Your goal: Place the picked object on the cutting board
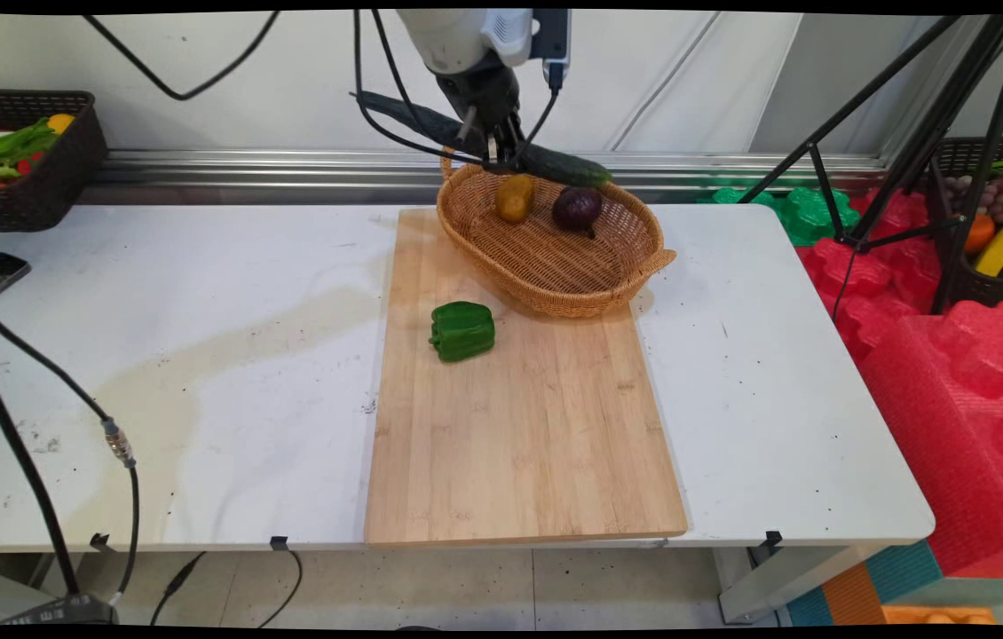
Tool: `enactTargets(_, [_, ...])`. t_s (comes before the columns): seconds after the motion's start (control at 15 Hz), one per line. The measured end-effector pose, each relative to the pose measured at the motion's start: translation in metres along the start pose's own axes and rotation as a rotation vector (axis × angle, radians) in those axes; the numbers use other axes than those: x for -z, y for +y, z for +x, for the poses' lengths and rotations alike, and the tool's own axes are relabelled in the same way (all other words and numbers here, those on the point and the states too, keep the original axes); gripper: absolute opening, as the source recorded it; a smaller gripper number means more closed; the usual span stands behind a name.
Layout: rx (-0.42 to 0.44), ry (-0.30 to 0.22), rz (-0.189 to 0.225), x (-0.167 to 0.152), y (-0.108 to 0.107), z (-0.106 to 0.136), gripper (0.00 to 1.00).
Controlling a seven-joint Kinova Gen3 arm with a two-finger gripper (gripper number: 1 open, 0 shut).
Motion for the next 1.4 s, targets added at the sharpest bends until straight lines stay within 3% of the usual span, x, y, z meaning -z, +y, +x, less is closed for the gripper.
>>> enactTargets(0.2, [0.047,0.012,0.01,0.019,0.005,-0.005,0.0])
enactTargets(0.6, [0.134,0.036,-0.012,0.046,0.028,-0.008,0.0])
enactTargets(1.13, [0.283,0.056,-0.074,0.074,0.071,-0.005,0.0])
enactTargets(1.4, [0.376,0.049,-0.131,0.081,0.103,-0.002,0.0])
